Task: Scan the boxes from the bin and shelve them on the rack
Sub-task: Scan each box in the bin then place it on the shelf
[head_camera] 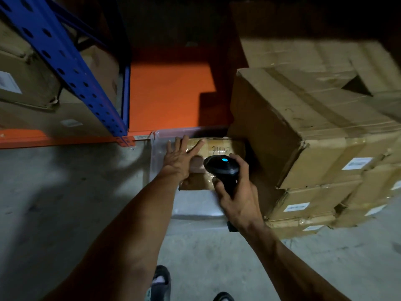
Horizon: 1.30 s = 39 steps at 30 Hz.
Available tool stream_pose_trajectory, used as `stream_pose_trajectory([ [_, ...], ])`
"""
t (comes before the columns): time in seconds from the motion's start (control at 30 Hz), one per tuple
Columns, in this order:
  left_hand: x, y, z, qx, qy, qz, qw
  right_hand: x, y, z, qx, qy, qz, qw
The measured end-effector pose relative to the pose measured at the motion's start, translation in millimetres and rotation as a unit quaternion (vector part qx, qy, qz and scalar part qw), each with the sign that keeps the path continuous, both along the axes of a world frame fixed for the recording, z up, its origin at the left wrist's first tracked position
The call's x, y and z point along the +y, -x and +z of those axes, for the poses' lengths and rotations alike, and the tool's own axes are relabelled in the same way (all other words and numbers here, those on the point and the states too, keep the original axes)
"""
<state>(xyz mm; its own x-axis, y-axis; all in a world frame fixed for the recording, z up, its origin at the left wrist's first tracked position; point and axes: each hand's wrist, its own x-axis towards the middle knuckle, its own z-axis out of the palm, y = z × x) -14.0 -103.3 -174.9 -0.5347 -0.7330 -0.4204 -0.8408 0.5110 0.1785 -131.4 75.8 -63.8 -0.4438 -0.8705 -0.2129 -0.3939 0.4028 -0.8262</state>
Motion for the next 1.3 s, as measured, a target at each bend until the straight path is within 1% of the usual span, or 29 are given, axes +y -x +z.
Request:
stream_pose_trajectory([
  [0.07, 7, 3, -2, 0.064, 0.009, 0.082, 0.995, -6, 19, 36, 0.027, 0.02, 0.019, 0.999],
  [0.1, 10, 4, -3, 0.074, 0.025, 0.095, 0.992, -10, 31, 56, 0.044, 0.035, 0.025, 0.998],
  [0.13, 13, 5, -3, 0.067, 0.039, 0.089, 0.993, -15, 43, 76, 0.062, 0.049, 0.02, 0.997],
  [0.2, 18, 5, 0, 0.005, 0.05, 0.036, 0.998, -29, 72, 111, 0.099, 0.063, -0.02, 0.993],
  [0.27, 21, 2, 3, -0.048, 0.058, -0.008, 0.997, -47, 104, 137, 0.13, 0.054, -0.069, 0.988],
  [0.33, 23, 1, 4, -0.049, 0.056, -0.008, 0.997, -65, 134, 153, 0.162, 0.018, -0.094, 0.982],
  [0.43, 22, 2, 4, -0.053, 0.072, -0.012, 0.996, -87, 166, 160, 0.213, -0.086, -0.108, 0.967],
  [0.53, 18, 2, -5, -0.046, 0.089, -0.015, 0.995, -97, 177, 152, 0.242, -0.183, -0.059, 0.951],
  [0.6, 17, 1, -11, -0.059, 0.09, -0.016, 0.994, -96, 178, 144, 0.266, -0.22, -0.028, 0.938],
  [0.63, 17, 0, -13, -0.066, 0.089, -0.016, 0.994, -96, 178, 140, 0.268, -0.224, -0.028, 0.937],
  [0.87, 17, -2, -14, -0.077, 0.067, -0.009, 0.995, -77, 172, 137, 0.269, -0.212, -0.056, 0.938],
  [0.93, 18, -3, -14, -0.07, 0.062, -0.011, 0.995, -66, 165, 140, 0.295, -0.197, -0.05, 0.934],
  [0.97, 19, -4, -14, -0.066, 0.06, -0.015, 0.996, -59, 159, 139, 0.331, -0.17, -0.049, 0.927],
  [1.03, 18, -7, -13, -0.055, 0.049, -0.022, 0.997, -46, 141, 133, 0.401, -0.051, -0.049, 0.913],
  [1.07, 18, -9, -12, -0.052, 0.039, -0.024, 0.998, -41, 127, 127, 0.398, 0.026, -0.046, 0.916],
  [1.1, 17, -11, -10, -0.049, 0.029, -0.028, 0.998, -37, 112, 116, 0.369, 0.094, -0.039, 0.924],
  [1.13, 17, -14, -8, -0.048, 0.023, -0.031, 0.998, -36, 97, 101, 0.316, 0.137, -0.032, 0.938],
  [1.17, 17, -16, -7, -0.046, 0.024, -0.037, 0.998, -36, 83, 84, 0.253, 0.146, -0.025, 0.956],
  [1.2, 16, -18, -7, -0.042, 0.025, -0.042, 0.998, -38, 71, 64, 0.19, 0.125, -0.02, 0.974],
  [1.23, 16, -20, -8, -0.033, 0.023, -0.045, 0.998, -40, 60, 44, 0.135, 0.084, -0.021, 0.987],
  [1.3, 19, -25, -12, -0.012, 0.015, -0.044, 0.999, -48, 49, 1, 0.049, -0.032, -0.05, 0.997],
])
